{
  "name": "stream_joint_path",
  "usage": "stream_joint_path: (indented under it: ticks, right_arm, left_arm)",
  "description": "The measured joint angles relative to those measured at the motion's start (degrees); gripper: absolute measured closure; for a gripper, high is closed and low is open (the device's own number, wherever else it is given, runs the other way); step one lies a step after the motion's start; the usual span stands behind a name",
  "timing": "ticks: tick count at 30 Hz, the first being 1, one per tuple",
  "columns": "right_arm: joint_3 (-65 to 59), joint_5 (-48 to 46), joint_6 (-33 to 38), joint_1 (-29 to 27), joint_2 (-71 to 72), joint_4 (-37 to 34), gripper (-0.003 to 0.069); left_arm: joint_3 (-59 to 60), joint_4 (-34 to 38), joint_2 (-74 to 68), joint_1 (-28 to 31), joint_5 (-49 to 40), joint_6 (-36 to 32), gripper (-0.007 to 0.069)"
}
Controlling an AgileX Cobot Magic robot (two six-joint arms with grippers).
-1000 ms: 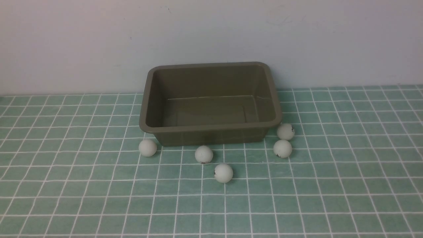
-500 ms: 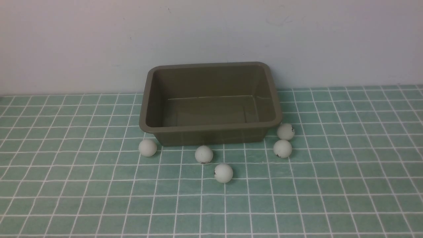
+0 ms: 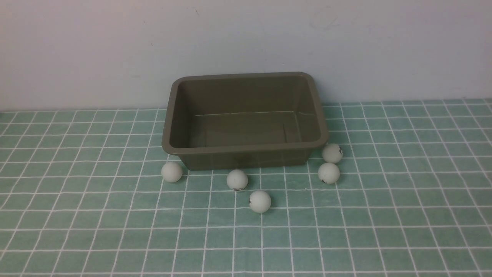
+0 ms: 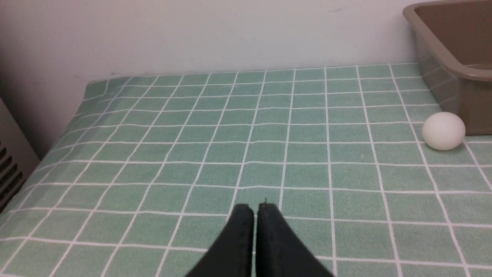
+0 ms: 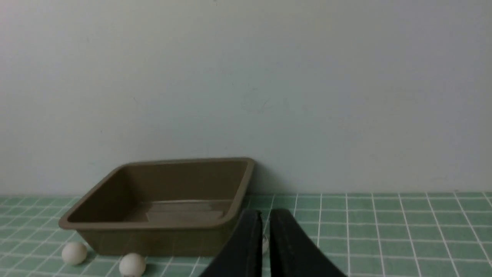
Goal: Put the table tennis balls in the box on the green coffee tablecloth.
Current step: 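Reach for and grasp a ping pong ball on the table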
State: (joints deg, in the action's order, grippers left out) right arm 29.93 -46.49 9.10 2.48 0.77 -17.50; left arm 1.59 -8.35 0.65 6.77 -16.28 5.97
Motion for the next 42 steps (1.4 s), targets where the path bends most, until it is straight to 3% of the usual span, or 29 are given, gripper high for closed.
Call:
stream_joint_path:
  ticks: [4, 9, 19, 24, 29, 35, 42]
  right_arm:
    - [0.0, -1.4, 6.6, 0.0, 0.0, -3.7, 0.0423]
    - [0.0, -1.3, 8.3, 0.0, 0.0, -7.3, 0.0330]
    - [0.0, 1.8, 8.5, 0.0, 0.0, -8.1, 0.0321]
    - [0.0, -0.7, 8.5, 0.0, 0.0, -8.1, 0.0321]
    - [0.0, -7.1, 10.0, 0.0, 0.0, -8.1, 0.0321]
    - [0.0, -8.1, 16.2, 0.0, 0.0, -8.1, 0.0321]
    - [0.0, -8.1, 18.5, 0.0, 0.0, -8.1, 0.0320]
  left_arm:
    - [0.0, 0.0, 0.0, 0.0, 0.0, 0.0, 0.0629]
    - [0.0, 0.0, 0.0, 0.0, 0.0, -0.1, 0.0629]
    - [0.0, 0.0, 0.0, 0.0, 0.7, 0.0, 0.0629]
    - [0.0, 0.0, 0.0, 0.0, 5.7, 2.2, 0.0629]
    - [0.0, 0.0, 0.0, 0.0, 9.3, 9.6, 0.0629]
    - [0.0, 0.0, 0.0, 0.0, 12.3, 21.4, 0.0629]
    - [0.0, -0.1, 0.0, 0.0, 16.8, 27.0, 0.0629]
